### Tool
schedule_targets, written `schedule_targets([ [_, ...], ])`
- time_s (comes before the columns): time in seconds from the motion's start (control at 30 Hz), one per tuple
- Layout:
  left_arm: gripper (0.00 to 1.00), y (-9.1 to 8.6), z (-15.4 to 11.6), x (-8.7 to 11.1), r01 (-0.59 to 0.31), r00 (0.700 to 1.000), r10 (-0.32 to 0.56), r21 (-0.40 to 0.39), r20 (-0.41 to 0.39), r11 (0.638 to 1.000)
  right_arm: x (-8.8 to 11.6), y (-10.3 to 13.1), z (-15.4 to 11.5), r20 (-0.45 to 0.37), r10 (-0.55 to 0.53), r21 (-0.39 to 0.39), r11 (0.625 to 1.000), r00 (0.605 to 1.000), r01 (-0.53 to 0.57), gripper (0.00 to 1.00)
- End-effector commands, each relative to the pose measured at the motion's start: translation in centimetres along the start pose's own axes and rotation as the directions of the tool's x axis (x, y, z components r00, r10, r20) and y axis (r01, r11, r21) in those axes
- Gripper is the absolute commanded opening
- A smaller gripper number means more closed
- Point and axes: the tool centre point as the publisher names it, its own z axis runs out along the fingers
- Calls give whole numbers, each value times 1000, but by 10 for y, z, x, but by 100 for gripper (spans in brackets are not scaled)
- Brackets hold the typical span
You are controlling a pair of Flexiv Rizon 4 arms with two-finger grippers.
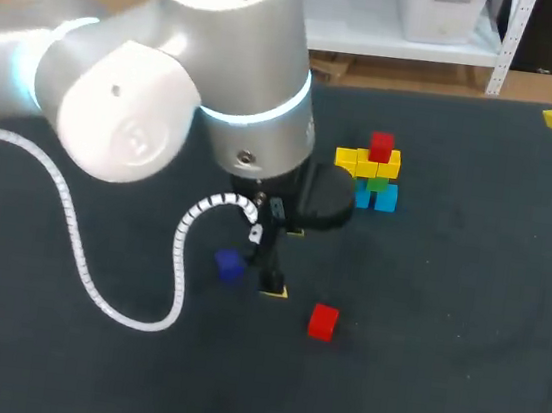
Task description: Place the blue cubes, place green cubes on the blue cubes, place the yellow cubes on the green cubes, then place the red cubes on the yellow cubes, and place purple cube on the red cubes.
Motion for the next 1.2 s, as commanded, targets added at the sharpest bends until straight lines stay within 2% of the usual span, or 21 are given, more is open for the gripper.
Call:
schedule_targets([
  [0.03,100,5,21,-15,-15,1000,16,24,-2,1000,0,0,0,0,0,-3,1000,1000,0,100],
  [0.23,100,3,42,-34,-32,999,34,96,-18,995,0,0,0,0,0,-3,1000,1000,0,100],
  [0.27,100,2,45,-36,-20,999,23,112,-25,994,0,0,0,0,0,-3,1000,1000,0,100],
  [0.3,100,2,50,-38,45,999,-42,137,-27,990,0,0,0,0,0,-3,1000,1000,0,100],
  [0.47,100,-1,64,-43,58,998,-55,155,-27,986,0,0,0,0,0,-3,1000,1000,0,100],
  [1.2,100,-17,76,-50,58,996,-49,133,-71,989,0,0,0,0,0,-3,1000,1000,0,100],
])
